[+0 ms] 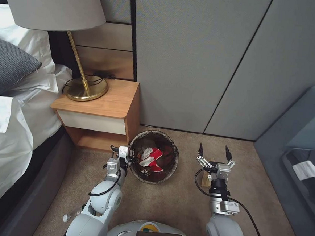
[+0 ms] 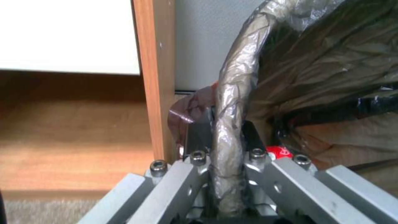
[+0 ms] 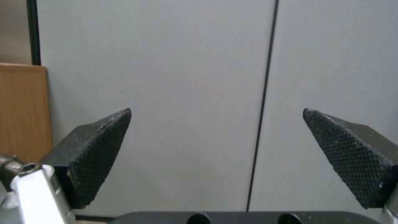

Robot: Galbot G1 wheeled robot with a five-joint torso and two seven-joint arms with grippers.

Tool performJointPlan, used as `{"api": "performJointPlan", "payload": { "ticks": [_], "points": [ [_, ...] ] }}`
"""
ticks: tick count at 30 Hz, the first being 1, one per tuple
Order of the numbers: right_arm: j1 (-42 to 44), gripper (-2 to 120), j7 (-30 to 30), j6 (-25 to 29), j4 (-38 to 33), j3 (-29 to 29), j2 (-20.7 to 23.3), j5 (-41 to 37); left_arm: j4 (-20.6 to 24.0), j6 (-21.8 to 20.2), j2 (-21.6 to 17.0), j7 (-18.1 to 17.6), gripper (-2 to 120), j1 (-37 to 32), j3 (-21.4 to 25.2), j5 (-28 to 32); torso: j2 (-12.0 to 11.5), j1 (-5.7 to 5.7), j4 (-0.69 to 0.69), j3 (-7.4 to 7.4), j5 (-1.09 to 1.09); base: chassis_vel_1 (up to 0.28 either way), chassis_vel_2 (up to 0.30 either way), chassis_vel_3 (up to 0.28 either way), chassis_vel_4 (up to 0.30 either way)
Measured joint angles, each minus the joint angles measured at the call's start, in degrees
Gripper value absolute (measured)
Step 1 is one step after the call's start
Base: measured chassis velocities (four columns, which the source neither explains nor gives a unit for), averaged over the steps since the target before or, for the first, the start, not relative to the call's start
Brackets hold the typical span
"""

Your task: Pick up the trash bin, then pick up the garbage from the floor and place it into the trash bin.

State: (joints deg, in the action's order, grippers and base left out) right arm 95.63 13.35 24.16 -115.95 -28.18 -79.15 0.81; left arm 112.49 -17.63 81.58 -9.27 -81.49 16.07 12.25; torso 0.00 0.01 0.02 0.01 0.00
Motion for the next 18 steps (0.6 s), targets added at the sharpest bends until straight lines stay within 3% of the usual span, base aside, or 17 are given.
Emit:
{"api": "performJointPlan", "payload": {
  "ticks": [11,15,18],
  "points": [
    [-0.1,99,0.4,-1.4,-0.3,0.0,0.4,1.4,0.0,0.0,-0.1,0.0,0,0.1,-0.2,0.1,0.0,-0.01,-0.03,-0.02,0.0,-0.004,0.005,0.008,-0.003],
    [0.3,100,1.1,-3.5,-1.1,-0.1,0.8,1.7,0.0,0.0,0.0,0.0,0,0.0,-0.3,0.1,0.0,-0.01,-0.01,-0.02,0.0,0.0,0.0,0.0,0.0],
    [1.5,100,1.3,-8.2,-2.7,-0.3,1.6,0.8,0.0,0.0,0.0,0.1,0,-0.1,-0.6,0.0,0.0,-0.01,-0.02,-0.02,0.0,0.0,0.0,0.0,0.0]
  ]
}}
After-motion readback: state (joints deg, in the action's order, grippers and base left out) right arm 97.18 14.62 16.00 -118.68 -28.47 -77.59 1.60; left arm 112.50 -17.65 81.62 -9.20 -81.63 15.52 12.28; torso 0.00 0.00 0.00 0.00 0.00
